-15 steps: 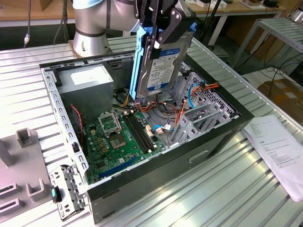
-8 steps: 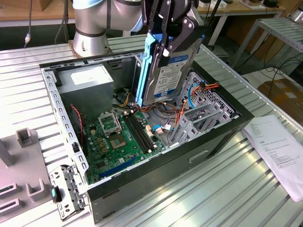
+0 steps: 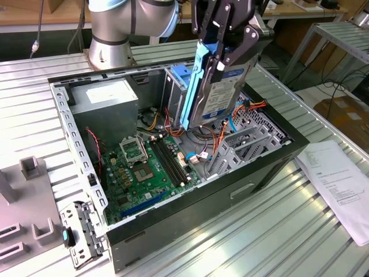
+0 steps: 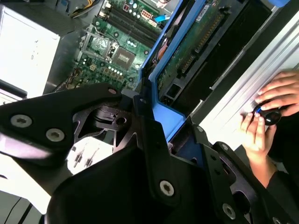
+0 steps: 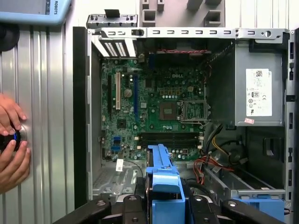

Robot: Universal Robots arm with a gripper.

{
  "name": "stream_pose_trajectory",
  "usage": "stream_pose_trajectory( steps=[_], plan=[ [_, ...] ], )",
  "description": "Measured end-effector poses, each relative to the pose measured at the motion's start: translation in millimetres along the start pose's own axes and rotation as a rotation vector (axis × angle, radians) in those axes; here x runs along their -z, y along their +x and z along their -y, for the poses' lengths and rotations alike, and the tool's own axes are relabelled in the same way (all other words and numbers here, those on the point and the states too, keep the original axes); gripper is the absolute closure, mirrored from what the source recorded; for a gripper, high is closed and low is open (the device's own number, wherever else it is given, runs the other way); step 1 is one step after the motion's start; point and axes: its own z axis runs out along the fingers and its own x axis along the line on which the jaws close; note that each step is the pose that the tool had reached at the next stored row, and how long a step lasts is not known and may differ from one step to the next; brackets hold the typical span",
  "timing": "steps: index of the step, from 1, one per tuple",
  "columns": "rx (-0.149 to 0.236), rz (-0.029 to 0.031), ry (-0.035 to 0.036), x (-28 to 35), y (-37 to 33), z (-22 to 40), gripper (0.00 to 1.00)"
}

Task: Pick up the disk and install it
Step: 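Insert the disk into the insertion slot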

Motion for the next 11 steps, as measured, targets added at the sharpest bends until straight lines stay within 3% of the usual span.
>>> stream_pose_trajectory(
  steps=[5,9,11],
  plan=[
    [0.0,0.0,0.0,-2.3,4.9,9.9,0.63],
    [0.0,0.0,0.0,-4.0,16.0,13.3,0.63],
    [0.0,0.0,-0.0001,-5.0,22.2,18.5,0.63]
  ],
)
